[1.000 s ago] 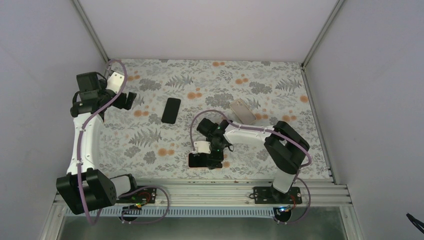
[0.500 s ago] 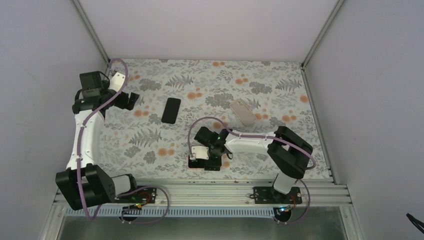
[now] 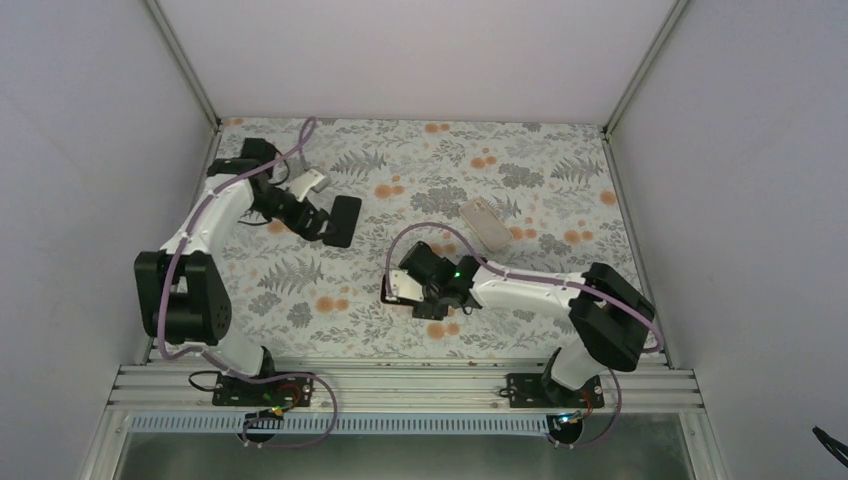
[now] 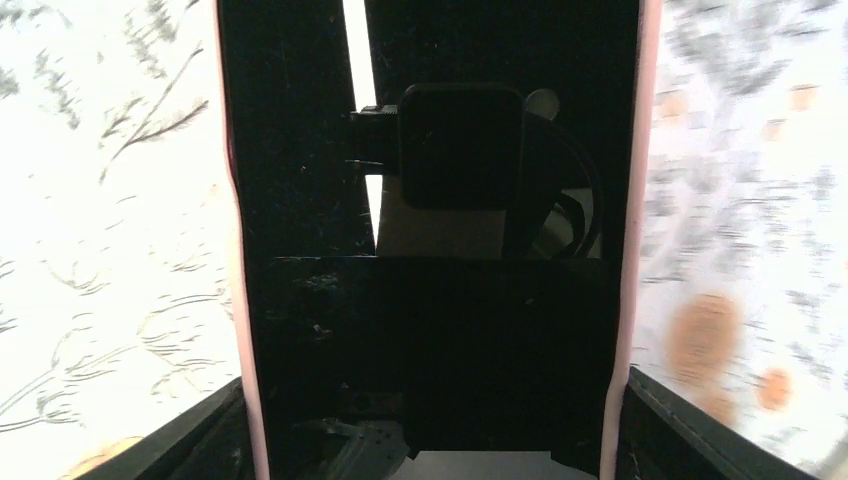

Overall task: Take the phone out of the phone case
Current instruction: Pick up the phone at the center of the board, then remove the phone case from the phone.

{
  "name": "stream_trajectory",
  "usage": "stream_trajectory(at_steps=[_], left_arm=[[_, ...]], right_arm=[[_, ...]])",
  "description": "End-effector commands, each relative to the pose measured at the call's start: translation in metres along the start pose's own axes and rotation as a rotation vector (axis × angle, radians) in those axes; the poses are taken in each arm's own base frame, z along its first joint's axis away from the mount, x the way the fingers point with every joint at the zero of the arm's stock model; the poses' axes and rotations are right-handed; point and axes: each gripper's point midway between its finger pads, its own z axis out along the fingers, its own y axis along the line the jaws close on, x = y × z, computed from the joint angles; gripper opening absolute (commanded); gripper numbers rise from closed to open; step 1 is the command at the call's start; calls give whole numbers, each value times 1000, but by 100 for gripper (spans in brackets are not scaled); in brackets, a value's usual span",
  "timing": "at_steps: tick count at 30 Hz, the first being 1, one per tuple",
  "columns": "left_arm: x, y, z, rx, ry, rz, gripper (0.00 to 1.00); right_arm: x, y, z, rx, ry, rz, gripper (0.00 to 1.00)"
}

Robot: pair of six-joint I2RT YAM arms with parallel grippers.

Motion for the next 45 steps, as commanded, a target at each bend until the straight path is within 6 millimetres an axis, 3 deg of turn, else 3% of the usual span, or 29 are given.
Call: stream_trajectory(at_steps=[1,4,10,15,22,24,27,29,33,34,38,44,45], left_arm=[[-7,-51,14,235,29,-3,100],[-16,-65,26,344,52,-23,100],[-29,-70,48,421,94,-42,99],[-34,-80,55,474,91,-38,93],[-41,-105,46,570,70,-3,50],[-44,-108,43,582,54,10,32],[-46,-109,40,571,47,34,4],[-45,-110,37,552,46,71,2],[-48,-114,25,506,23,173,2],[-47,-113,22,466,33,219,2],[-38,-119,19,329,115,402,2],[-28,-140,32,127,228,628,2],[-27,-143,34,117,241,641,2]], right_arm=[[-38,-62,-39,227,-126,31,61],[-52,-84,-49,292,-156,33,62],[-79,-121,-66,405,-227,47,62],[-96,-136,-74,433,-264,48,63],[-109,-153,-82,478,-301,67,62],[-111,-154,-83,474,-303,71,65],[-105,-154,-84,445,-299,87,87],[-95,-153,-89,355,-303,116,98],[-63,-148,-108,71,-371,166,100],[-48,-148,-112,25,-362,179,100],[-22,-147,-117,-118,-358,173,100],[-14,-140,-113,-250,-326,169,99],[-12,-138,-103,-276,-309,173,99]])
